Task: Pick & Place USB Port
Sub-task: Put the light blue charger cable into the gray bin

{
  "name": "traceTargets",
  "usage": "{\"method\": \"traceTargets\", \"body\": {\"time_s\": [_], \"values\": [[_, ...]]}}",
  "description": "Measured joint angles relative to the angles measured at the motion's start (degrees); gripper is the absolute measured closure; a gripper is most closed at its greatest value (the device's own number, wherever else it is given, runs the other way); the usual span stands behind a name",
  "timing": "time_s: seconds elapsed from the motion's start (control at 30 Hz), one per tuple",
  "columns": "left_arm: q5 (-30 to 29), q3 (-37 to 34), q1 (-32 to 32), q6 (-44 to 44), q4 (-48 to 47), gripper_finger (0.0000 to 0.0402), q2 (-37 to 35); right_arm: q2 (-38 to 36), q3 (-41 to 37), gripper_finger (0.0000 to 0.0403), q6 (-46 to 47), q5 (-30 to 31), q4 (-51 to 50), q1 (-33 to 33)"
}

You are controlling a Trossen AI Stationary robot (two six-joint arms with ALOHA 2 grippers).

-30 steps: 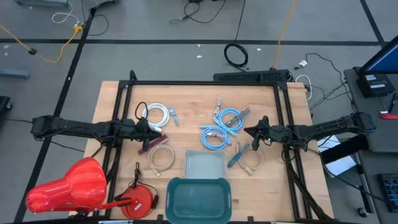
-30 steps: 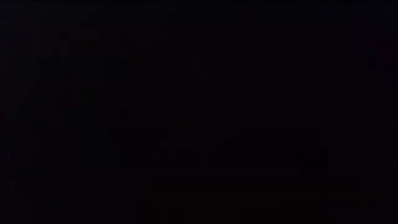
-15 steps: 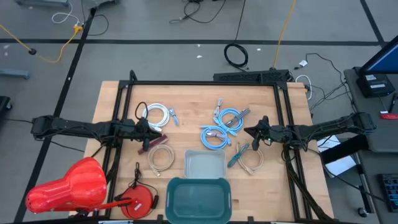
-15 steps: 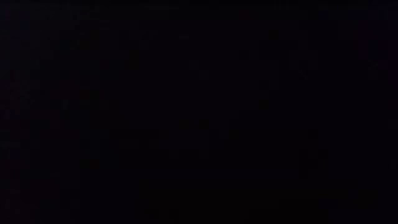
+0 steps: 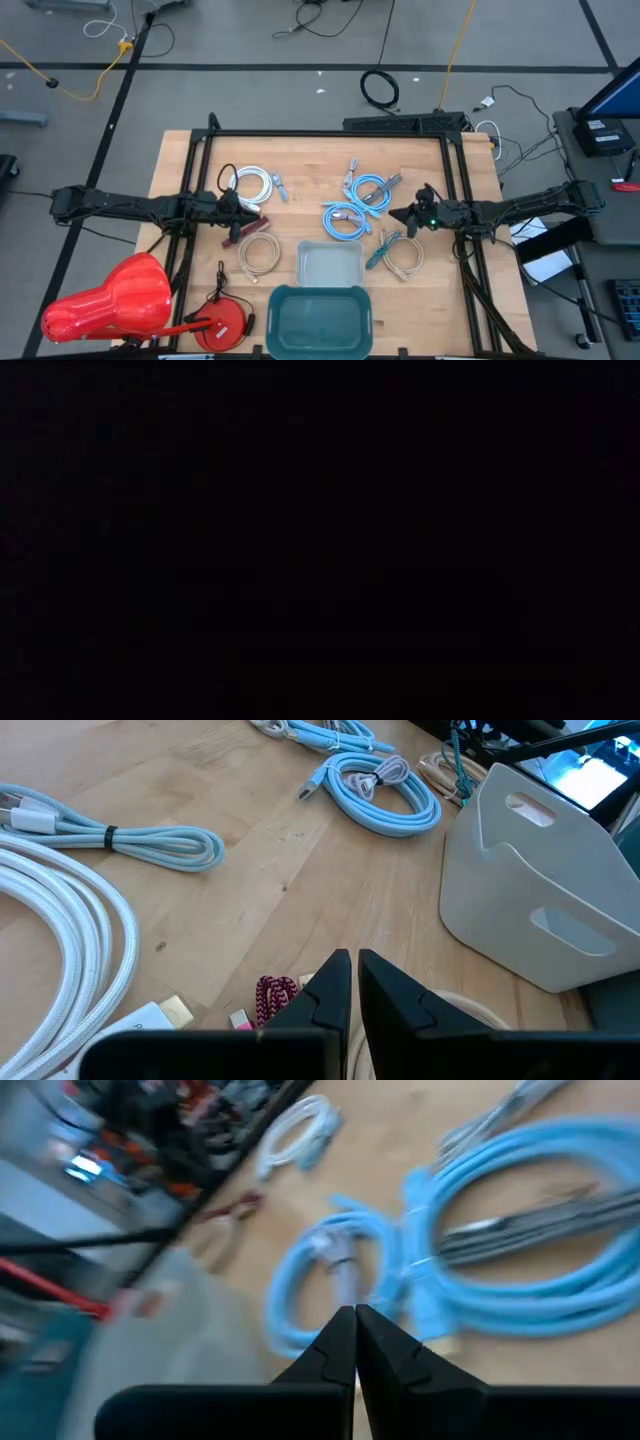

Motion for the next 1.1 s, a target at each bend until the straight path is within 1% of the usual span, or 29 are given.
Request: {"method": "traceTargets", "body": {"time_s": [0.13, 0.23, 0.5, 0.57, 0.7, 0.77, 0.83, 0.87, 0.93, 1.0, 1.03, 1.1], "values": [[0.0, 0.0, 0.0, 0.0, 0.0, 0.0376, 0.0, 0.0, 0.0, 0.0403, 8.4, -1.1, 6.9, 0.0], [0.0, 0.0, 0.0, 0.0, 0.0, 0.0376, 0.0, 0.0, 0.0, 0.0403, 12.1, -1.1, 13.4, 0.0], [0.0, 0.0, 0.0, 0.0, 0.0, 0.0376, 0.0, 0.0, 0.0, 0.0403, 11.9, -0.6, 28.1, -0.1], [0.0, 0.0, 0.0, 0.0, 0.0, 0.0376, 0.0, 0.0, 0.0, 0.0403, 10.2, 2.7, 32.6, -0.3], [-0.1, 0.0, 0.0, 0.0, 0.0, 0.0376, 0.0, 0.0, 0.0, 0.0403, 6.7, 11.1, 41.8, -0.5], [-1.3, 0.0, 0.0, -0.4, 0.7, 0.0376, 0.0, 0.0, 0.0, 0.0403, 5.6, 15.3, 45.7, -0.5], [-4.9, 0.0, 0.0, -3.7, 4.6, 0.0376, 0.1, 0.0, 0.0, 0.0403, 4.2, 18.8, 48.6, -0.5], [-8.3, 0.0, 0.0, -6.2, 7.8, 0.0376, 0.0, 0.0, 0.0, 0.0403, 3.4, 20.1, 49.7, -0.5], [-18.2, 0.0, 0.0, -12.6, 16.3, 0.0376, 0.1, 0.0, 0.0, 0.0403, 2.1, 22.3, 50.6, -0.5], [-27.4, 0.0, 0.1, -21.4, 27.5, 0.0376, 0.1, 0.0, 0.0, 0.0403, 1.3, 24.4, 51.3, -0.5], [-29.9, 0.0, 0.4, -24.7, 33.0, 0.0376, 0.1, 0.0, 0.0, 0.0403, 1.1, 25.3, 51.4, -0.5], [-30.9, 0.0, 1.4, -26.8, 43.8, 0.0376, 0.1, 0.0, 0.0, 0.0403, 0.8, 27.1, 51.3, -0.5]]}}
